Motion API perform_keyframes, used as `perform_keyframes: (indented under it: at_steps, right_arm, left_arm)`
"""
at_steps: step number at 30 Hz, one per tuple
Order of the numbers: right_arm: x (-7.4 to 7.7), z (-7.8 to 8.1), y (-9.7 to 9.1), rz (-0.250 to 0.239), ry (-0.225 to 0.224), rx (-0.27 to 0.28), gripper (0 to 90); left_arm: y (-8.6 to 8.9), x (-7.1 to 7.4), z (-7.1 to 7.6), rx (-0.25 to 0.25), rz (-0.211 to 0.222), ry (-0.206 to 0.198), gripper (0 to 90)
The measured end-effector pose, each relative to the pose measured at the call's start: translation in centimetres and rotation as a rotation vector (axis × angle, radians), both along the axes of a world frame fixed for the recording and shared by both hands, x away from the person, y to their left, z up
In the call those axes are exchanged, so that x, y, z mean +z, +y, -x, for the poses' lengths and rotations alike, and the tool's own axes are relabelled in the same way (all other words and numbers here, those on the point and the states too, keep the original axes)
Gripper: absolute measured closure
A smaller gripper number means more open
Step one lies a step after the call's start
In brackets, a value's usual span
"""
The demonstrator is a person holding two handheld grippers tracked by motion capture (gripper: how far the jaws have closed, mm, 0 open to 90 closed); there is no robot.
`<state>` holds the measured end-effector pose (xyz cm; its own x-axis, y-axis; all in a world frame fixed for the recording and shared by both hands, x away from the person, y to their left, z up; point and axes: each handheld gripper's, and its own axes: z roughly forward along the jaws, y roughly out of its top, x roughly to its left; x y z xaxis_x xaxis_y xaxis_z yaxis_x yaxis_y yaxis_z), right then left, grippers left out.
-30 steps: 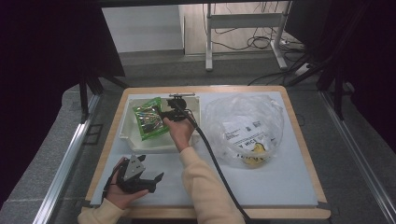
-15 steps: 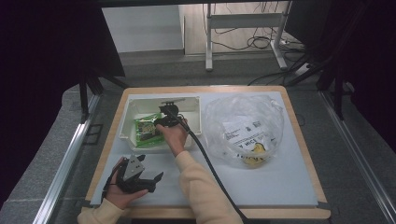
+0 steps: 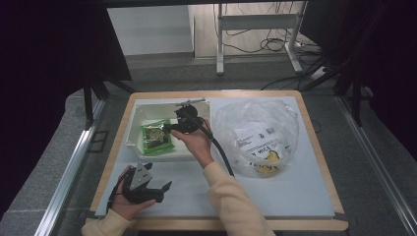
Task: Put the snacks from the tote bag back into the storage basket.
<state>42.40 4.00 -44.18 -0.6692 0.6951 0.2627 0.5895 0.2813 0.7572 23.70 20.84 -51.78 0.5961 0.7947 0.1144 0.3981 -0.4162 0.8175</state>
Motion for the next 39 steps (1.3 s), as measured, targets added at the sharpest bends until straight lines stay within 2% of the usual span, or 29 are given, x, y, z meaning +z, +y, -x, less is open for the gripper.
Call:
perform_keyframes:
  at_steps: [3,9,13,18,22,24,30,32,34,36,38,39]
  right_arm:
    - [0.8,0.9,-1.4,0.01,-0.047,0.02,36.9]
    - [1.8,3.7,-5.7,0.024,-0.146,0.061,36.6]
    - [2.2,5.6,-9.1,0.034,-0.172,0.067,36.5]
    - [2.3,8.2,-13.8,0.025,-0.203,0.048,36.3]
    - [1.4,10.1,-17.2,0.01,-0.215,0.025,36.3]
    - [0.8,10.9,-18.9,0.022,-0.219,0.006,36.4]
    - [-0.5,12.9,-22.7,0.037,-0.205,-0.046,35.7]
    - [-1.0,13.7,-23.8,0.037,-0.219,-0.083,36.1]
    - [-2.0,14.4,-24.7,0.03,-0.209,-0.112,36.4]
    - [-3.0,14.9,-25.2,0.056,-0.209,-0.128,36.7]
    - [-3.7,15.1,-25.5,0.061,-0.186,-0.13,36.8]
    - [-3.8,15.1,-25.5,0.063,-0.195,-0.143,37.4]
  left_arm:
    - [0.1,0.0,0.1,0.003,0.031,-0.004,9.1]
    - [0.3,0.0,0.1,0.012,0.038,-0.002,8.8]
    - [0.3,-0.3,-0.2,0.029,0.038,0.005,8.9]
    - [0.0,-0.5,-0.3,0.035,0.018,0.005,9.0]
    - [-0.3,-0.7,-0.3,0.047,0.018,0.016,9.5]
    - [-0.5,-0.7,-0.3,0.045,0.013,0.019,9.6]
    - [-0.5,-0.8,-0.1,0.037,0.01,0.025,9.6]
    - [-0.3,-0.8,-0.1,0.04,0.012,0.028,9.7]
    - [-0.1,-0.8,0.0,0.039,0.016,0.027,9.7]
    - [-0.1,-0.7,0.0,0.037,0.017,0.025,9.8]
    - [-0.1,-0.7,0.0,0.036,0.016,0.025,9.7]
    - [-0.1,-0.7,0.0,0.035,0.015,0.025,9.8]
